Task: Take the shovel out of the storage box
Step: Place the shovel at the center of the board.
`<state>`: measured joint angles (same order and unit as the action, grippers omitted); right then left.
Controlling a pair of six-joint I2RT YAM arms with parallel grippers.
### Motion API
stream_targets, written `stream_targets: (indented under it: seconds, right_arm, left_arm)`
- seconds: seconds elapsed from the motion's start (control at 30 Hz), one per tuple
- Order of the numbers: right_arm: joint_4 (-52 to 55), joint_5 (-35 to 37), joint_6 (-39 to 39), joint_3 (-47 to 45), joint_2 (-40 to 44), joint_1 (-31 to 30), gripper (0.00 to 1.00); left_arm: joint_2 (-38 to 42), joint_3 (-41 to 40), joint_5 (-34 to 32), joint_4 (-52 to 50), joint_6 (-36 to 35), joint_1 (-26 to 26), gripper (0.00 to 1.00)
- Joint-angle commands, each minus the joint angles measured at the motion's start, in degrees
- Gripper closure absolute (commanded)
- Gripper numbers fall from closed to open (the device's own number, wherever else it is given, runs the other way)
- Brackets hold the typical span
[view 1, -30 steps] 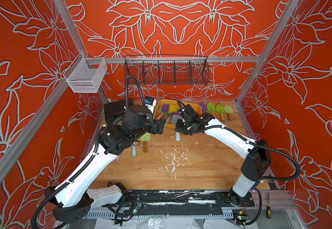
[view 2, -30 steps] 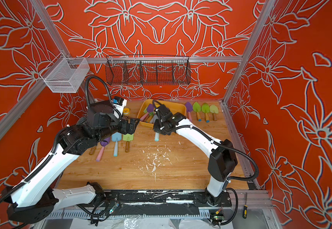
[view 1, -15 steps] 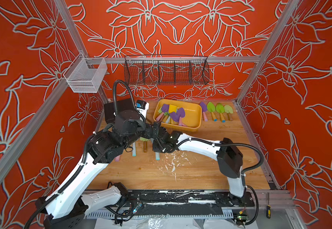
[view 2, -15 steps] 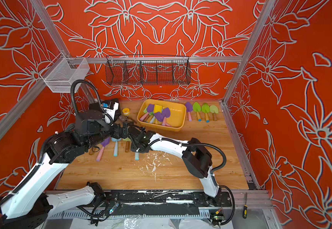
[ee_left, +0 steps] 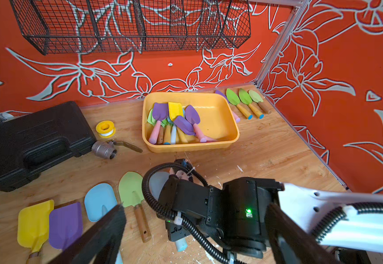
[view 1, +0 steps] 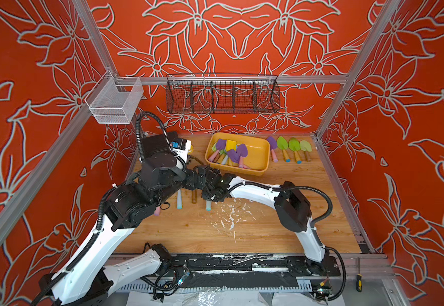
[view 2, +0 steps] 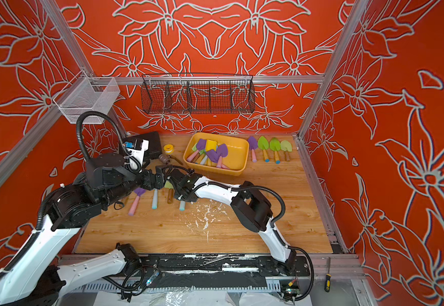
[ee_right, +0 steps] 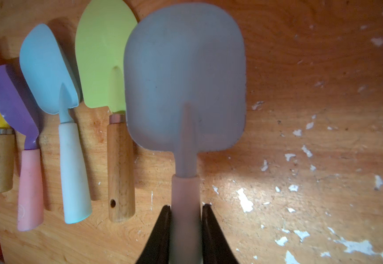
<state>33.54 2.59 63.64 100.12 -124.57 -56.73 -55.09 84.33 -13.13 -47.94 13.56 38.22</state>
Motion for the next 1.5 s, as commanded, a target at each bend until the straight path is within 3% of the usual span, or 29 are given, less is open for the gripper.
stream_targets:
  seconds: [0.0, 0.4, 0.8, 1.1, 1.27, 1.47]
  right_arm:
    - [0.8, 1.6, 1.8, 2.1, -2.0, 0.8, 1.00]
    - [1.8, 0.9, 1.2, 5.0, -5.8, 1.7, 0.99]
    - [1.4, 0.5, 2.3, 4.7, -6.1, 1.8, 0.69]
    - [0.6, 0.5, 1.7, 4.2, -4.2, 1.9, 0.62]
    - [0.9, 0.4, -1.0, 4.5, -1.4, 2.2, 0.54]
    - [7.3, 3.5, -11.6, 9.3, 5.7, 2.1, 0.36]
  left_arm:
    - [0.4, -0.1, -0.7, -0.7, 0.8, 0.0, 0.05]
    - [0.3, 0.1, -1.0, -0.3, 0.3, 0.0, 0.05]
    - [0.4, -0.6, -1.3, 0.6, -0.3, 0.0, 0.05]
    - [0.7, 0.1, -1.4, 0.9, 0.2, 0.0, 0.05]
    - [-0.2, 2.8, -1.6, 0.7, 0.7, 0.0, 0.05]
    - [-7.0, 12.2, -2.0, -2.4, 0.9, 0.0, 0.05]
